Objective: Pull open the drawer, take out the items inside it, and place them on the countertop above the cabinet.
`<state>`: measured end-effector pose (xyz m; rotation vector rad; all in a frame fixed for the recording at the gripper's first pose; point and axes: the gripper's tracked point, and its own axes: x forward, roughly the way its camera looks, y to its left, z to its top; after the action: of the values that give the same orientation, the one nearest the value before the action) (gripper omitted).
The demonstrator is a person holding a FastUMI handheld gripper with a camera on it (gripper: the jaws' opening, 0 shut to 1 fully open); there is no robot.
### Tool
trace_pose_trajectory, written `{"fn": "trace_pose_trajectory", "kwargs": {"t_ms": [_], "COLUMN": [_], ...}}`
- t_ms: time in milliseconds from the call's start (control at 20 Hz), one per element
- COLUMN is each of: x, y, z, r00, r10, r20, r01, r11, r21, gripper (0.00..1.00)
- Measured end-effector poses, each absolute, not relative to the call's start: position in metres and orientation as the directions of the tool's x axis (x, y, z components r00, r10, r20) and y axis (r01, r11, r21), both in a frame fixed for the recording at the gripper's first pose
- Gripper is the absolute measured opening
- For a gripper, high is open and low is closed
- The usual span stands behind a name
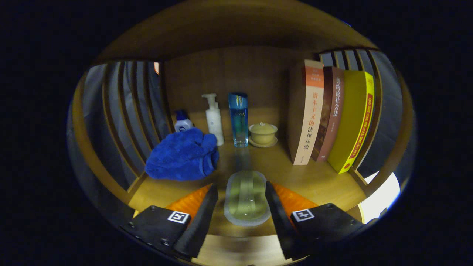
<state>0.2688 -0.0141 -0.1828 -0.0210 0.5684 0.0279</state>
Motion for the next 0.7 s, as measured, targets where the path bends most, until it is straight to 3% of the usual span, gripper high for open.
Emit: {"fn": "trace_pose_trajectory", "kwargs": {"t_ms": [100,150,500,700], "x": [0.257,0.249,0.179,0.099], "y": [-0.011,-0.006,0.027,0.037], "z": [-0.159,-0.147,-0.057,-0.031], "r00": [0.867,0.878,0.944,0.968], "r10": [0.029,0.041,0.125,0.151], "r20": [-0.498,-0.478,-0.305,-0.2], "r01": [-0.049,-0.063,-0.153,-0.161], "r11": [0.998,0.998,0.986,0.986], "r21": [-0.027,-0.03,-0.069,-0.038], "gripper": [0.98,0.99,0.99,0.99]}}
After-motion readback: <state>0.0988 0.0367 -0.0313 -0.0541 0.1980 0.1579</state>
